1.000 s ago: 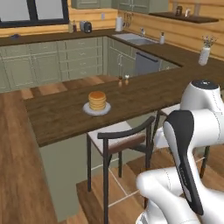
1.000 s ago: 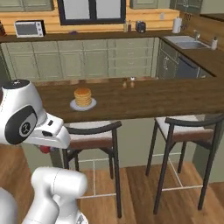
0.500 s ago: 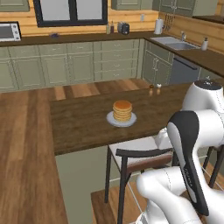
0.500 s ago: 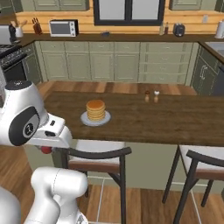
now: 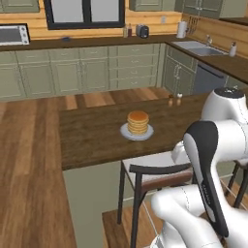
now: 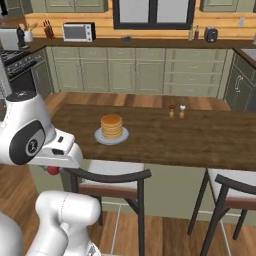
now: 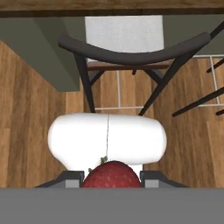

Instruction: Take the strawberry from the fridge and place it on top of the pancake, located on the dining counter.

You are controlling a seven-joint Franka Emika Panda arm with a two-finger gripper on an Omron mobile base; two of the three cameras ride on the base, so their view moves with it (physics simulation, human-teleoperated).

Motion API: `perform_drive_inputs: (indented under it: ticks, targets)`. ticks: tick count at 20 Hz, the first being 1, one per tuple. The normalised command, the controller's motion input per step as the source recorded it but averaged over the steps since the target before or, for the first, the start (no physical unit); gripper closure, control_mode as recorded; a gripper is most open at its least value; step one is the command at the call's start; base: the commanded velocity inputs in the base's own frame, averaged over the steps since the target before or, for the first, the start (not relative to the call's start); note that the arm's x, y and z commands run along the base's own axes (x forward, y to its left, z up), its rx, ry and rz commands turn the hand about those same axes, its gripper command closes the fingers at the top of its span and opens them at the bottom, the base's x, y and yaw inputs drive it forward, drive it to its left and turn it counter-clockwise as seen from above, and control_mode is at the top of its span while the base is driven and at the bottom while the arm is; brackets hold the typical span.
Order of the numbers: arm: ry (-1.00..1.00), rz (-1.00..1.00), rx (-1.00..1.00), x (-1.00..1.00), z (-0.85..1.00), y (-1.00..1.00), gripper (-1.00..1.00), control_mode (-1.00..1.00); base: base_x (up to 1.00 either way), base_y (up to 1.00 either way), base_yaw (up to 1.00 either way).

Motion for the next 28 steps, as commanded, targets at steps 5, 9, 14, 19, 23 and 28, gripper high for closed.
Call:
perform_drive_inputs:
  ticks: [5, 9, 14, 19, 23, 28]
  targets:
    - [0.0, 0.0, 0.0, 0.0, 0.0, 0.0, 1.0, 1.0, 0.02, 0.0, 0.02]
    - [0.0, 0.0, 0.0, 0.0, 0.0, 0.0, 1.0, 1.0, 0.02, 0.0, 0.0]
    - [-0.01, 0.18, 0.0, 0.73, 0.28, 0.05, 1.0, -1.0, 0.04, 0.0, 0.01]
    - [0.0, 0.24, 0.0, 1.0, 0.47, 0.05, 1.0, -1.0, 0.0, 0.0, 0.0]
    - [0.0, 0.08, -0.01, 1.0, 0.05, 0.11, 1.0, -1.0, 0.0, 0.0, 0.0]
    - [0.02, 0.02, -0.09, 1.0, -0.01, 0.07, 1.0, -1.0, 0.0, 0.0, 0.0]
